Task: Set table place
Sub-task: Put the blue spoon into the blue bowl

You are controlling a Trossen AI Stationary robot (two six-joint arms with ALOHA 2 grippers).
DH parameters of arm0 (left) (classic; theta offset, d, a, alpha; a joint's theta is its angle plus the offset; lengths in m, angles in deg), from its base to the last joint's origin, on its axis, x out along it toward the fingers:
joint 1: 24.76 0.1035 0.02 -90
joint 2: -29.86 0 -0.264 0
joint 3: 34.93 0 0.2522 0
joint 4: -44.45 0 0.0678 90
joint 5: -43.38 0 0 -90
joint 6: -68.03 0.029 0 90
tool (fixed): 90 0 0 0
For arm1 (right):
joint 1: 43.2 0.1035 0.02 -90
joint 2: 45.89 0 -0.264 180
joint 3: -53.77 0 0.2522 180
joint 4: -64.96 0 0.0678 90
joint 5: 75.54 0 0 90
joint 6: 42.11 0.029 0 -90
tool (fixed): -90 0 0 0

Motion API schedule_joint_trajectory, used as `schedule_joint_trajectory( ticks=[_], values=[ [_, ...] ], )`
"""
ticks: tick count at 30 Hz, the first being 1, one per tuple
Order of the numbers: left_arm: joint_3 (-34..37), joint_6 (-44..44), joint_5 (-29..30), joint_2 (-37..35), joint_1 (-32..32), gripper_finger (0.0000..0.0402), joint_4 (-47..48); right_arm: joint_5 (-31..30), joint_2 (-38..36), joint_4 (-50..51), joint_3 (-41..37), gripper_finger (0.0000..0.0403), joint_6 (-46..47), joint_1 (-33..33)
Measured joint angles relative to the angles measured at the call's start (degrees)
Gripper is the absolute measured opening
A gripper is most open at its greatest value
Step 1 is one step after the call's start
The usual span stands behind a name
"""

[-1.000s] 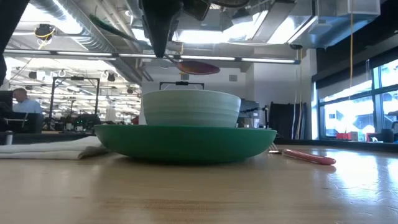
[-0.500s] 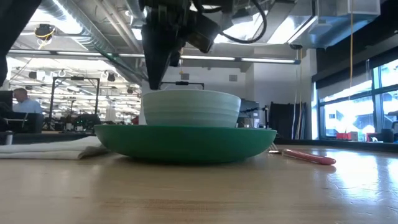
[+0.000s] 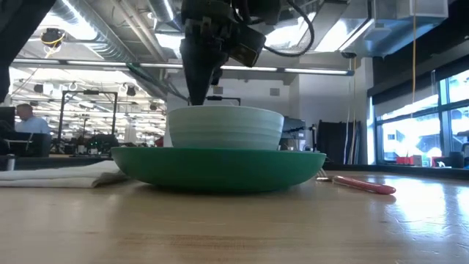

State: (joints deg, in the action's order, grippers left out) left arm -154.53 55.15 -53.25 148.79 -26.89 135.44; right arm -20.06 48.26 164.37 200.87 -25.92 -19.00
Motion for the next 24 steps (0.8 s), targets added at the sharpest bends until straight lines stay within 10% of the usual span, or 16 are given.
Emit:
schedule_joint_trajectory(
  ticks=[24],
  values=[
    [0.01, 1.49, -2.50, 4.57, -0.94, 0.0006, -4.30, -0.33, 0.00, 0.39, -0.66, 0.0162, 0.04, 0.01]
  ],
)
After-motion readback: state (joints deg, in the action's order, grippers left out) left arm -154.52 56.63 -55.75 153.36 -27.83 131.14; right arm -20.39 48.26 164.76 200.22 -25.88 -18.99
